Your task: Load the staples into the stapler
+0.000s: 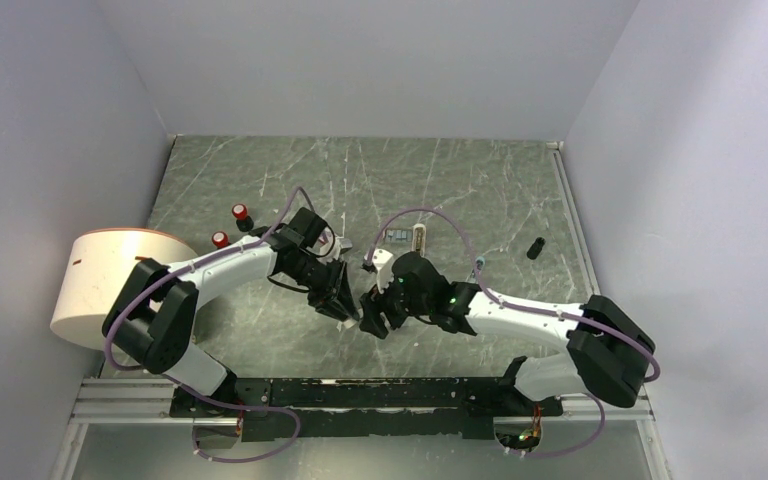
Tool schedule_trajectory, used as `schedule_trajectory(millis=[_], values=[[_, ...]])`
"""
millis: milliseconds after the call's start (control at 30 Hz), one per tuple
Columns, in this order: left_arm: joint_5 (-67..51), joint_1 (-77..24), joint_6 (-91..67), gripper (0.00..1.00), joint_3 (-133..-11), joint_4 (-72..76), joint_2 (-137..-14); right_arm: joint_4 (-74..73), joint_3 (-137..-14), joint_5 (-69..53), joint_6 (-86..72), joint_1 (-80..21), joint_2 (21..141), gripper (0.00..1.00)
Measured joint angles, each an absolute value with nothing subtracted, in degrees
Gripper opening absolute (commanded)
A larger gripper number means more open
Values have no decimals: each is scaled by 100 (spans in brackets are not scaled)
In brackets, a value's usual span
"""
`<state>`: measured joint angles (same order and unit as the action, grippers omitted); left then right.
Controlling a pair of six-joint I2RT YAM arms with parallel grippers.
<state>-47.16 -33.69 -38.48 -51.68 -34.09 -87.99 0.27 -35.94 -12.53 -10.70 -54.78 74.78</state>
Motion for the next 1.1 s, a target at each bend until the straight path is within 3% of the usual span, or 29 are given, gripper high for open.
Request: schedule_trajectory(millis=[200,267,400,500,667,767,867,1100], values=[[-4884,-3369,-3701,10,-5168,-3433,-8799,38,-3594,-1721,-910,-5481,7723,49],[-4950,-3369,-3656,11,-5164,-3435,-8799,54,-3599,-1828,-913,-5483,7776,38],[-5002,-3369,-3557,21,-5151,-3516,-8796,56,-3618,-1962,-963,-5474,7861,28],[-4987,-3356,-3507,30,-5124,-3581,-8796,43,-3675,-2064,-1044,-5472,8001,26],[-4952,-3343,-3444,64,-5092,-3555,-8753,56,-3743,-2198,-1271,-5461,8182,25],[-4899,-3297,-3411,78,-5094,-3516,-8597,49,-3745,-2320,-1492,-5411,8252,25],[-4652,-3146,-3411,84,-5092,-3393,-8294,34,-3752,-2425,-1796,-5345,8265,26],[-3284,-3013,-3428,83,-5024,-2958,-7196,27,-3881,-2698,-2602,-5175,8545,27]])
